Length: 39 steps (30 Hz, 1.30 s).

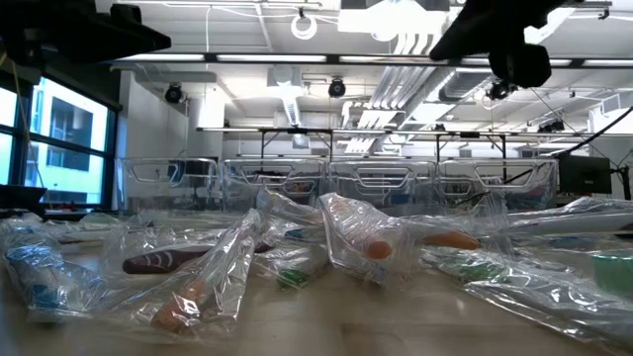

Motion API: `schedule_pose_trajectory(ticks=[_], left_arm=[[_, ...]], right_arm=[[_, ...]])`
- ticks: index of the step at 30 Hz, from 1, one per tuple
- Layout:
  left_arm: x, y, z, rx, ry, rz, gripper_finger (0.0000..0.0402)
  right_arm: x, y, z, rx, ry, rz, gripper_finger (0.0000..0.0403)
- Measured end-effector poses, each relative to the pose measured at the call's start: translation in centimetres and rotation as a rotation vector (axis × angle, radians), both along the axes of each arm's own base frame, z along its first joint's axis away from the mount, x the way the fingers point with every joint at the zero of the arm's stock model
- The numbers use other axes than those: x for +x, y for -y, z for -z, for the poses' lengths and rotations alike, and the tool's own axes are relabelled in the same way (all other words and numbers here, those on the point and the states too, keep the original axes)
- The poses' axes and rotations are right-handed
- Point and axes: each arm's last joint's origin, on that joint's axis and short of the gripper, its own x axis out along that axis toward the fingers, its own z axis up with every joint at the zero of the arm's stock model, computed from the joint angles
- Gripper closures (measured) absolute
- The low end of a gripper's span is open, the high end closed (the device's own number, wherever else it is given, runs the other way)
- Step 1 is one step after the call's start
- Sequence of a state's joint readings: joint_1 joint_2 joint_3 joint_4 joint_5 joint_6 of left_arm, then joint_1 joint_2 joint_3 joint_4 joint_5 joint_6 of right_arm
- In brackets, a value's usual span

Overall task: Pick & Place Toothbrushes
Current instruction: Put the blue toothbrush into the middle right transparent bin

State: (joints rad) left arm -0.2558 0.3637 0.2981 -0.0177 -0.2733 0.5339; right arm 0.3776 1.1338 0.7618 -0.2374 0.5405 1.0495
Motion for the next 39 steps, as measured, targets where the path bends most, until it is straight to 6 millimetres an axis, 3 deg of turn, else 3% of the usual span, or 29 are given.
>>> schedule_pose_trajectory(ticks=[12, 19, 25, 34, 39], left_arm=[[0.0, 0.0, 0.0, 0.0, 0.0, 0.0, 0.0242], [0.0, 0.0, 0.1, 0.045, -0.008, 0.003, 0.0242], [0.0, 0.0, 0.1, 0.042, -0.015, 0.003, 0.0242], [0.0, 0.0, 0.4, 0.043, -0.037, 0.003, 0.0242], [0.0, 0.0, 0.4, 0.043, -0.037, 0.003, 0.0242]], right_arm=[[2.1, 1.7, 6.2, 0.211, -0.351, 0.171, 0.0401], [3.8, 1.7, 8.4, 0.284, -0.422, 0.091, 0.0393], [4.1, 1.6, 9.3, 0.274, -0.451, 0.072, 0.0348], [4.3, 2.1, 9.4, 0.284, -0.406, 0.206, 0.0235], [4.8, 2.0, 10.4, 0.307, -0.41, 0.236, 0.022]])
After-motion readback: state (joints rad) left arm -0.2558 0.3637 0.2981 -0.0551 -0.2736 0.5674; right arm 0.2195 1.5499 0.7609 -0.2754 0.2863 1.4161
